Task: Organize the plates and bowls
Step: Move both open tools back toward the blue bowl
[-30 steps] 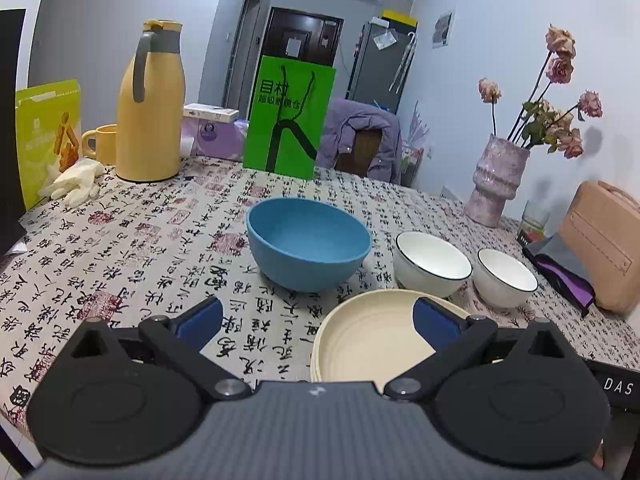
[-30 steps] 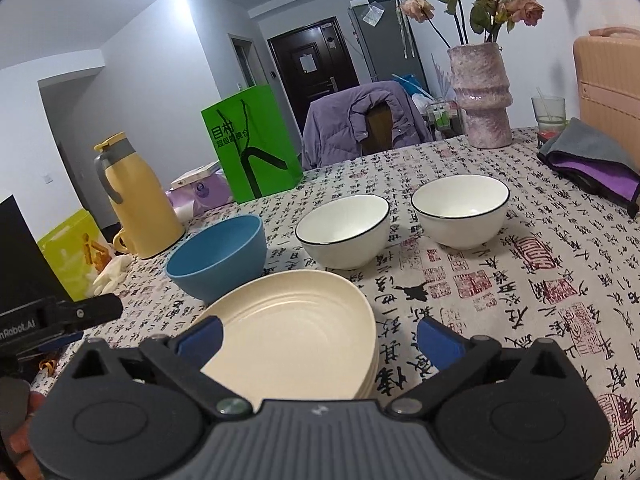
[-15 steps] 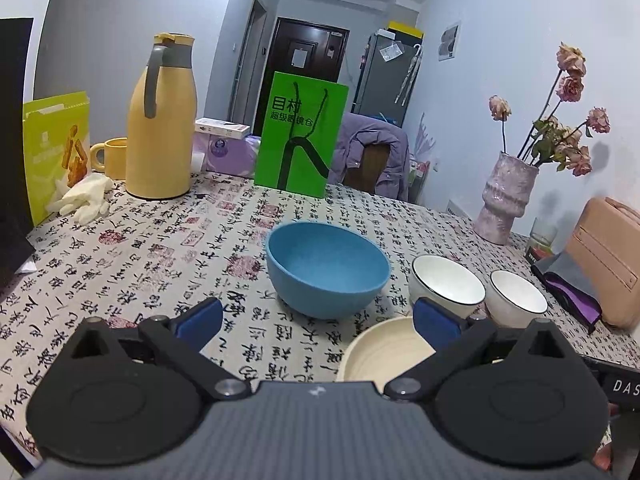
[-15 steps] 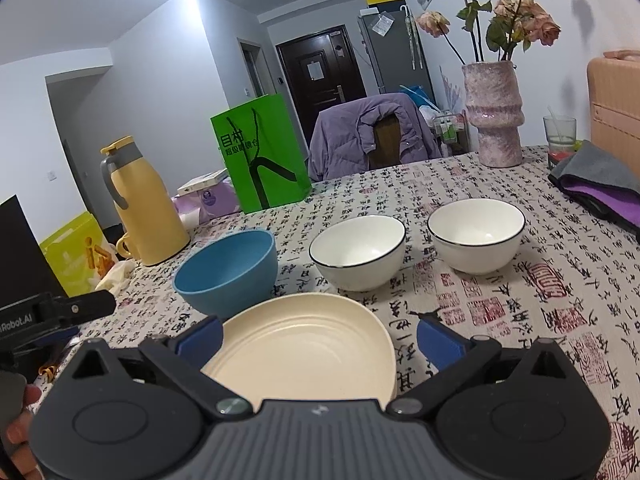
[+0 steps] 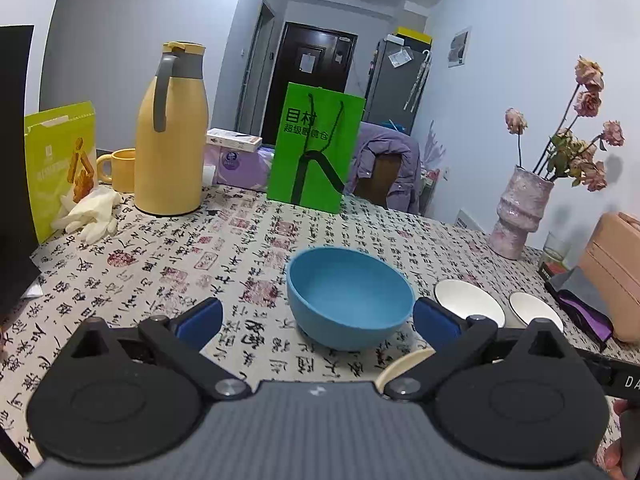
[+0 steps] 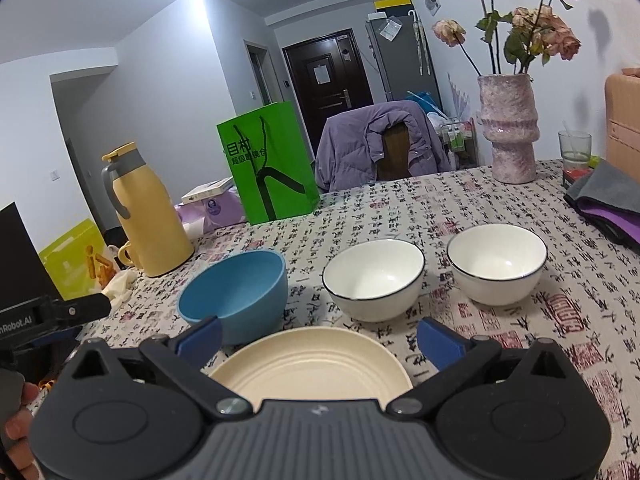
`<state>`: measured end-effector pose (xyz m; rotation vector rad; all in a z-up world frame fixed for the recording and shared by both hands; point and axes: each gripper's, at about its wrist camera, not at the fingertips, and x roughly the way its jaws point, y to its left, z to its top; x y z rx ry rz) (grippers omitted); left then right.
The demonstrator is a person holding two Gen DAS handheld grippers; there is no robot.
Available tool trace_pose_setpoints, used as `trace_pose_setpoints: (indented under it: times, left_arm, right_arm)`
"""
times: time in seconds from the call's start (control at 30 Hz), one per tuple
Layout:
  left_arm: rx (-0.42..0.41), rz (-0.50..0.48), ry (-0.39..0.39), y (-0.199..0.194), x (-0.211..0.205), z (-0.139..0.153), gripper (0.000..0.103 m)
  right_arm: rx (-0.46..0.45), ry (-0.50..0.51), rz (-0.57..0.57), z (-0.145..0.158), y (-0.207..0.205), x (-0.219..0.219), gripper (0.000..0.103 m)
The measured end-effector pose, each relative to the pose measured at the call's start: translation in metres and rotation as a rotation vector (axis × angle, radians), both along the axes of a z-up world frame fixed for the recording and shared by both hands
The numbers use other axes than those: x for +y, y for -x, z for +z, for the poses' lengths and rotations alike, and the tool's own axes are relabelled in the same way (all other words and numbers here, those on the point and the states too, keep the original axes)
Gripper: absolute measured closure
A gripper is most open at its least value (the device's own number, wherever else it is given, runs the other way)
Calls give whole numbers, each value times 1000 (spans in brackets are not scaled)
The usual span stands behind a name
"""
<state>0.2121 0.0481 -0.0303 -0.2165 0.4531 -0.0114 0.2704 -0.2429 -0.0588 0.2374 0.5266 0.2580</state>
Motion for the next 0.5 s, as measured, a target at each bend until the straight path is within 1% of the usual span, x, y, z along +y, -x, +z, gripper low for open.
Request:
trace_pose_setpoints:
  times: [0.5]
  left_arm:
    - [2,46,20,-30,25,2,0]
  right_arm:
    - [-9,28,43,9,-37,24,0]
